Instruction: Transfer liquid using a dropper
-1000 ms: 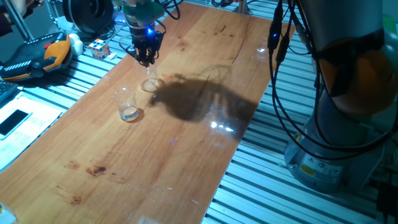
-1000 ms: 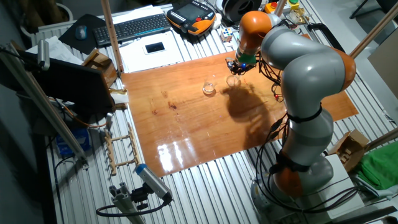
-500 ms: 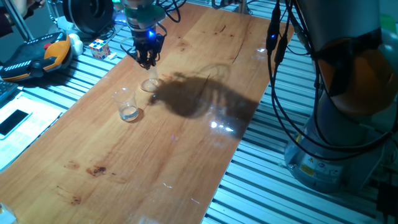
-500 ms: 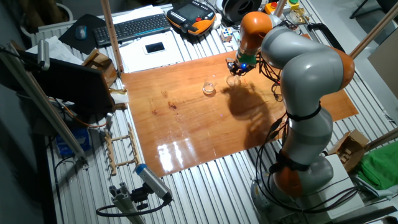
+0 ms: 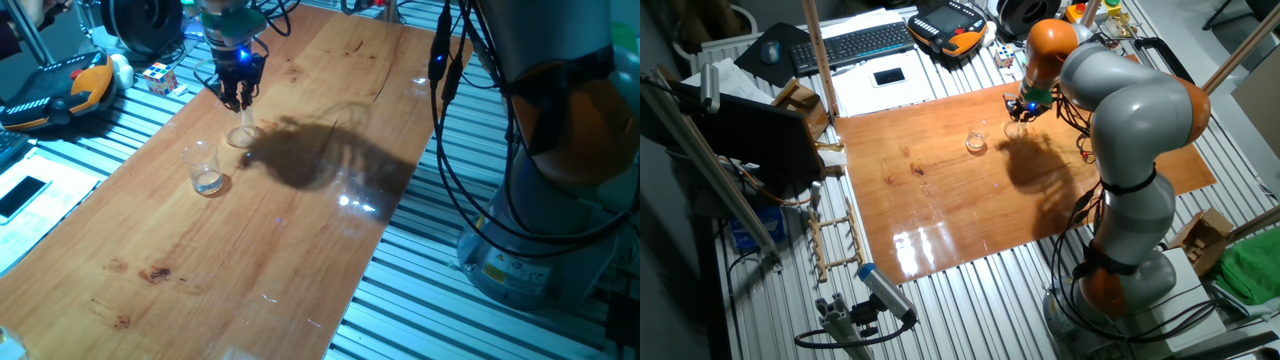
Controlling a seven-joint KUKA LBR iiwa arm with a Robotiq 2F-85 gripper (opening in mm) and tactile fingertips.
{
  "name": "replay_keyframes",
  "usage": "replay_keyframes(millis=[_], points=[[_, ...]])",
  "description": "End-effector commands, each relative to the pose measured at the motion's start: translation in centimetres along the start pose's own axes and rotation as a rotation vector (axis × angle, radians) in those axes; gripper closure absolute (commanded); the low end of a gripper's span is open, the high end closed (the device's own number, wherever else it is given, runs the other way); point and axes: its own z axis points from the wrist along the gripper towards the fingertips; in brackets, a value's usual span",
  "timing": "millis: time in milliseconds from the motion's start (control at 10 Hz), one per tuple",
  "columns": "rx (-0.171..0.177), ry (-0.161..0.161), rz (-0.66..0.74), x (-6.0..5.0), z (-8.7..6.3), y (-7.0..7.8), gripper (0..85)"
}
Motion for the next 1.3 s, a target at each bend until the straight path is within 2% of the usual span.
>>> replay_keyframes(millis=[0, 500, 700, 900, 1200], points=[[0.002, 0.001, 0.000, 0.1, -0.2, -0.1, 56.0], [0.001, -0.002, 0.000, 0.7, -0.2, -0.2, 59.0], [-0.001, -0.003, -0.011, 0.8, -0.4, -0.3, 66.0], [-0.003, -0.004, -0.017, 0.8, -0.5, -0.3, 77.0], [0.006, -0.012, -0.018, 0.8, -1.3, -0.1, 84.0]])
